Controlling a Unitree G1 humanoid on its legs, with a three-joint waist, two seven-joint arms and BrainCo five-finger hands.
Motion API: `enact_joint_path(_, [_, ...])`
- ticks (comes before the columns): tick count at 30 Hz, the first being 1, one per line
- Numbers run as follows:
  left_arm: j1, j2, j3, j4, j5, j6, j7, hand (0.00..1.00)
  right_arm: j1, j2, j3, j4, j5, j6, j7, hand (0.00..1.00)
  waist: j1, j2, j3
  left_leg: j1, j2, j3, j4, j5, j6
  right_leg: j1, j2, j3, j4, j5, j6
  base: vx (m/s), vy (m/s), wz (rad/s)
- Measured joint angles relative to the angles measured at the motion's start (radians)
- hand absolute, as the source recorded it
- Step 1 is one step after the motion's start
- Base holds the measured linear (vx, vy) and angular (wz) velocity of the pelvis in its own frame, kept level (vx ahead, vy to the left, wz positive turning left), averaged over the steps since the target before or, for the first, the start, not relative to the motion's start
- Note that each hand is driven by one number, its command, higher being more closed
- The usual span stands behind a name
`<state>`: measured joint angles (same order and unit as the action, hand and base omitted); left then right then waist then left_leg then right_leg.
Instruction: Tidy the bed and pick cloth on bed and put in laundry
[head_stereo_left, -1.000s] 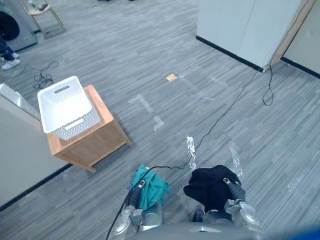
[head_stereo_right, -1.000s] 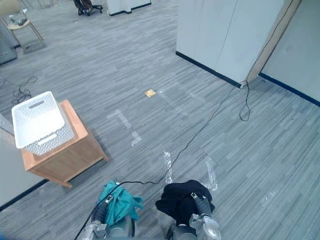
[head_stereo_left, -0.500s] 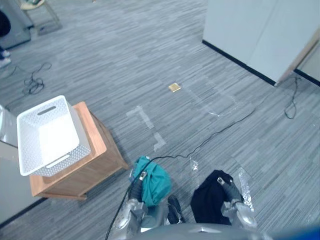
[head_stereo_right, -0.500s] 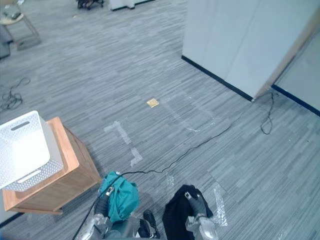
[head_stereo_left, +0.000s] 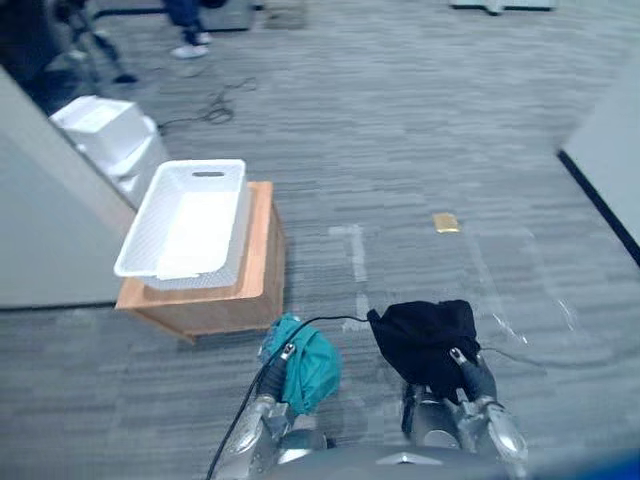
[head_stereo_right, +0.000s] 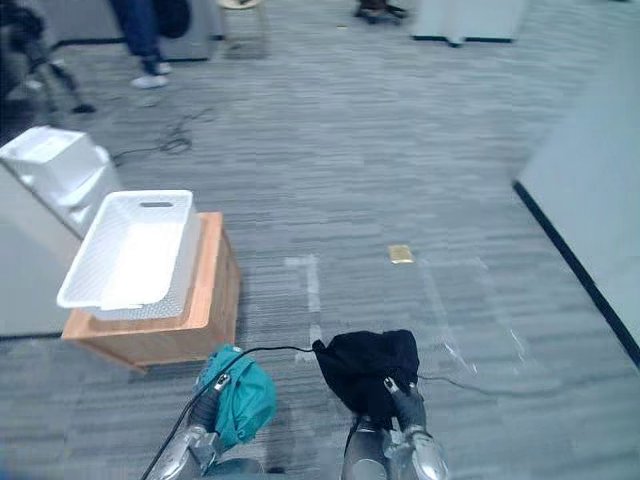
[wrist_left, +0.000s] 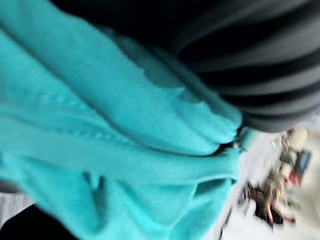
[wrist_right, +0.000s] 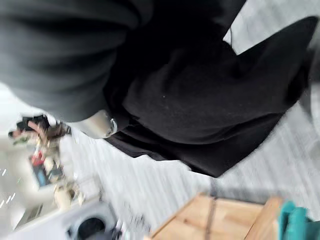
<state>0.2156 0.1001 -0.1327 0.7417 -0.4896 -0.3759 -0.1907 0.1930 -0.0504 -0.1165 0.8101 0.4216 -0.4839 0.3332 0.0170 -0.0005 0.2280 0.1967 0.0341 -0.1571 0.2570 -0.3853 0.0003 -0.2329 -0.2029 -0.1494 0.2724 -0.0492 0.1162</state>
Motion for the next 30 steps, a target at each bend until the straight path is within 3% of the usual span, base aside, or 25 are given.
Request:
enact_joint_path(1, [0.005, 0.002, 0.006, 0.000, 0.000, 0.000, 0.000, 1.00, 0.011, 0.012, 0.004, -0.021, 0.000, -0.014, 0.009, 1.00, -0.001, 0.016, 0.000, 0.005, 0.031, 0.007, 0.019, -0.026, -0.031, -0.013, 0.024, -0.003, 0.059, 0.016, -0.010, 0.43, -0.428, 0.45])
enact_joint_path(3, [-0.006, -0.028, 0.015, 0.000, -0.005, -0.006, -0.006, 1.00, 0.020, 0.012, 0.017, -0.084, 0.000, -0.025, 0.006, 1.00, -0.001, 0.041, 0.000, 0.018, 0.087, 0.036, 0.022, -0.038, -0.055, -0.079, 0.055, -0.013, 0.240, -0.090, -0.058, 0.46, -0.420, 0.20])
enact_joint_path(5, [-0.002, -0.051, 0.017, 0.010, -0.013, -0.006, -0.014, 1.00, 0.004, 0.012, 0.050, -0.110, -0.012, -0.023, -0.024, 1.00, -0.003, 0.049, -0.001, -0.001, 0.108, 0.039, 0.101, -0.008, -0.066, -0.085, 0.060, -0.039, 0.313, -0.167, -0.083, 0.49, -0.421, 0.17])
enact_joint_path(6, [0.000, -0.064, 0.020, 0.011, -0.013, -0.006, -0.024, 1.00, 0.004, 0.014, 0.070, -0.129, -0.026, -0.021, -0.038, 1.00, -0.006, 0.050, -0.002, -0.052, 0.117, 0.040, 0.238, 0.041, -0.060, -0.051, 0.062, -0.064, 0.310, -0.195, -0.094, 0.38, -0.341, 0.40])
enact_joint_path(8, [0.013, -0.077, 0.028, -0.002, -0.015, -0.009, -0.051, 1.00, 0.019, 0.012, 0.109, -0.149, -0.033, -0.012, -0.056, 1.00, -0.009, 0.054, -0.002, -0.181, 0.161, 0.054, 0.505, 0.140, -0.081, 0.045, 0.093, -0.107, 0.240, -0.214, -0.108, 0.28, -0.246, 0.51])
enact_joint_path(10, [0.035, -0.077, 0.029, -0.026, -0.015, -0.025, -0.065, 1.00, 0.017, -0.002, 0.125, -0.150, -0.051, 0.003, -0.064, 1.00, 0.004, 0.068, -0.011, -0.295, 0.206, 0.145, 0.714, 0.136, -0.078, 0.158, 0.130, -0.147, 0.125, -0.212, -0.108, 0.38, -0.246, 0.35])
enact_joint_path(11, [0.039, -0.074, 0.029, -0.044, -0.020, -0.027, -0.065, 1.00, 0.013, -0.003, 0.124, -0.150, -0.068, 0.010, -0.064, 1.00, 0.002, 0.066, -0.012, -0.323, 0.200, 0.185, 0.718, 0.127, -0.075, 0.204, 0.131, -0.165, 0.077, -0.209, -0.108, 0.35, -0.166, 0.29])
enact_joint_path(15, [0.032, -0.076, 0.018, -0.053, -0.051, -0.028, -0.064, 1.00, 0.006, -0.009, 0.106, -0.150, -0.106, 0.023, -0.061, 1.00, -0.003, 0.064, -0.010, -0.340, 0.112, 0.372, 0.337, 0.098, -0.082, 0.333, 0.116, -0.231, -0.046, -0.181, -0.127, 0.39, -0.052, 0.36])
enact_joint_path(17, [0.006, -0.077, 0.006, -0.053, -0.055, -0.024, -0.053, 1.00, 0.008, -0.006, 0.084, -0.150, -0.122, 0.025, -0.062, 1.00, -0.010, 0.054, -0.004, -0.343, 0.057, 0.504, 0.122, 0.163, -0.070, 0.371, 0.084, -0.307, -0.056, -0.179, -0.122, 0.34, 0.070, 0.81])
enact_joint_path(19, [-0.007, -0.077, 0.005, -0.058, -0.082, -0.023, -0.042, 1.00, 0.019, -0.016, 0.091, -0.150, -0.141, 0.024, -0.066, 1.00, -0.014, 0.036, -0.007, -0.338, 0.043, 0.716, -0.017, 0.278, -0.018, 0.441, 0.073, -0.382, -0.115, -0.204, -0.072, 0.35, 0.099, 0.81])
enact_joint_path(21, [-0.005, -0.076, 0.008, -0.058, -0.088, -0.020, -0.035, 1.00, 0.018, -0.018, 0.094, -0.152, -0.142, 0.025, -0.073, 1.00, -0.009, 0.024, -0.023, -0.336, 0.033, 0.836, 0.009, 0.292, 0.056, 0.487, 0.054, -0.417, -0.154, -0.188, -0.029, 0.41, 0.135, 0.74])
enact_joint_path(22, [-0.009, -0.076, 0.007, -0.063, -0.088, -0.019, -0.028, 1.00, 0.020, -0.026, 0.094, -0.164, -0.144, 0.025, -0.077, 1.00, -0.016, 0.017, -0.025, -0.345, 0.036, 0.853, 0.047, 0.269, 0.138, 0.500, 0.052, -0.429, -0.153, -0.170, -0.008, 0.43, 0.157, 0.83])
enact_joint_path(24, [-0.009, -0.073, 0.022, -0.073, -0.088, -0.010, -0.018, 1.00, 0.015, -0.028, 0.112, -0.168, -0.154, 0.035, -0.080, 1.00, 0.003, -0.009, -0.032, -0.330, 0.020, 0.852, 0.053, 0.226, 0.184, 0.512, 0.039, -0.414, -0.127, -0.151, 0.026, 0.45, 0.148, 0.53])
enact_joint_path(25, [-0.005, -0.064, 0.037, -0.080, -0.088, 0.010, 0.000, 1.00, -0.001, -0.029, 0.129, -0.180, -0.170, 0.059, -0.081, 1.00, 0.016, -0.020, -0.033, -0.296, 0.009, 0.845, 0.033, 0.226, 0.184, 0.510, 0.022, -0.407, -0.052, -0.127, 0.047, 0.54, 0.130, 0.35])
enact_joint_path(27, [0.015, -0.051, 0.054, -0.091, -0.085, 0.027, 0.001, 1.00, -0.002, -0.027, 0.161, -0.227, -0.181, 0.086, -0.084, 1.00, 0.022, -0.019, -0.038, -0.233, 0.009, 0.794, 0.014, 0.225, 0.184, 0.460, -0.016, -0.394, 0.199, -0.048, 0.025, 0.48, 0.059, 0.58])
enact_joint_path(28, [0.024, -0.047, 0.053, -0.103, -0.072, 0.027, -0.002, 1.00, 0.006, -0.026, 0.183, -0.258, -0.181, 0.094, -0.096, 1.00, 0.011, -0.014, -0.043, -0.193, -0.002, 0.729, -0.029, 0.225, 0.183, 0.370, -0.043, -0.344, 0.433, -0.044, 0.020, 0.43, -0.026, 0.98])
enact_joint_path(30, [0.019, -0.030, 0.050, -0.103, -0.039, 0.026, 0.000, 1.00, 0.006, -0.029, 0.195, -0.283, -0.180, 0.108, -0.108, 1.00, -0.008, -0.022, -0.047, -0.135, -0.012, 0.608, -0.095, 0.216, 0.154, 0.261, -0.047, -0.287, 0.666, -0.125, -0.005, 0.42, -0.127, 1.28])
